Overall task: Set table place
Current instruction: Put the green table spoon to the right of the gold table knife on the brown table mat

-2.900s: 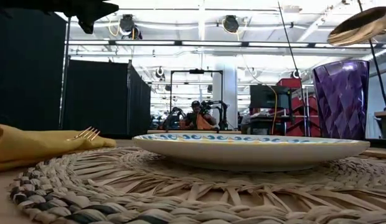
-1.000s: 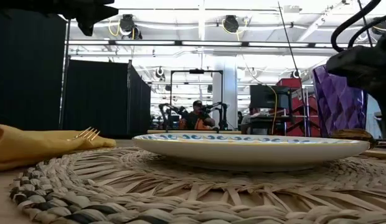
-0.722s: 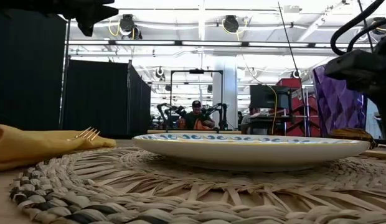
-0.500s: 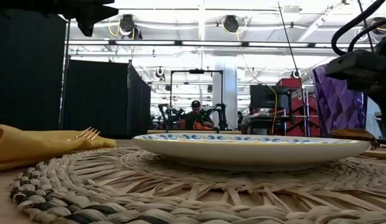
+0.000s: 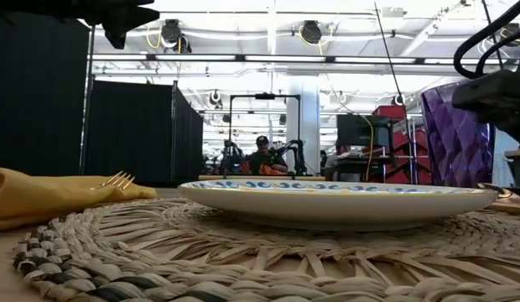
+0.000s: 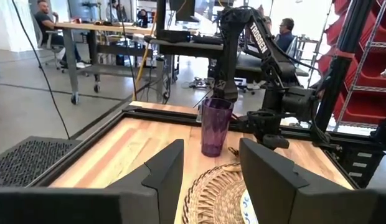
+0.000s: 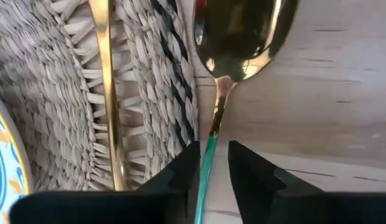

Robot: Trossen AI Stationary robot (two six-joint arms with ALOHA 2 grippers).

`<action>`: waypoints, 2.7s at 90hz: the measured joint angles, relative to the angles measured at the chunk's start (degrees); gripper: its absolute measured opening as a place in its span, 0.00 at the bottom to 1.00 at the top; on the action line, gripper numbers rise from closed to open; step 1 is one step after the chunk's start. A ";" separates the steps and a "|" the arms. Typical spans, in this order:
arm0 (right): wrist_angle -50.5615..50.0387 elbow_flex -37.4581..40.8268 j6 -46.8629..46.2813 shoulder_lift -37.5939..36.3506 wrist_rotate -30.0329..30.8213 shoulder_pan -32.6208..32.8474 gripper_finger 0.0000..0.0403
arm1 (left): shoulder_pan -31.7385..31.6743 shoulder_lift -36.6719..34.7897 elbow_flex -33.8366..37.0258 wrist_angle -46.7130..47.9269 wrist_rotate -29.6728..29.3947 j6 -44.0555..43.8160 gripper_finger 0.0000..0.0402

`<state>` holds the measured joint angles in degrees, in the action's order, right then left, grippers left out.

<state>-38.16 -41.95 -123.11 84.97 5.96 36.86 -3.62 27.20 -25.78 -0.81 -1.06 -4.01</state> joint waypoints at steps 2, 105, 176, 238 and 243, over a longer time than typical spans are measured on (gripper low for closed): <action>-0.12 0.00 0.19 0.00 -0.33 0.00 0.19 | 0.00 0.00 0.00 -0.01 0.00 0.00 0.35; 0.47 -0.02 8.69 0.00 -1.60 0.00 0.23 | 0.00 0.00 0.00 0.01 0.00 -0.05 0.35; 2.02 -1.35 7.99 4.66 -2.61 -0.06 0.23 | 0.00 -0.01 0.00 -0.19 0.00 -0.13 0.35; 1.54 -2.56 14.47 4.79 -4.53 -0.02 0.09 | 0.00 0.00 0.00 -0.21 0.00 -0.13 0.35; 1.54 -2.56 14.80 4.79 -4.52 -0.02 0.10 | 0.00 -0.02 0.00 -0.21 0.00 -0.13 0.35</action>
<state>-36.62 -44.51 -108.32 89.76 1.44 36.84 -3.62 27.18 -25.78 -1.02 -1.06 -4.14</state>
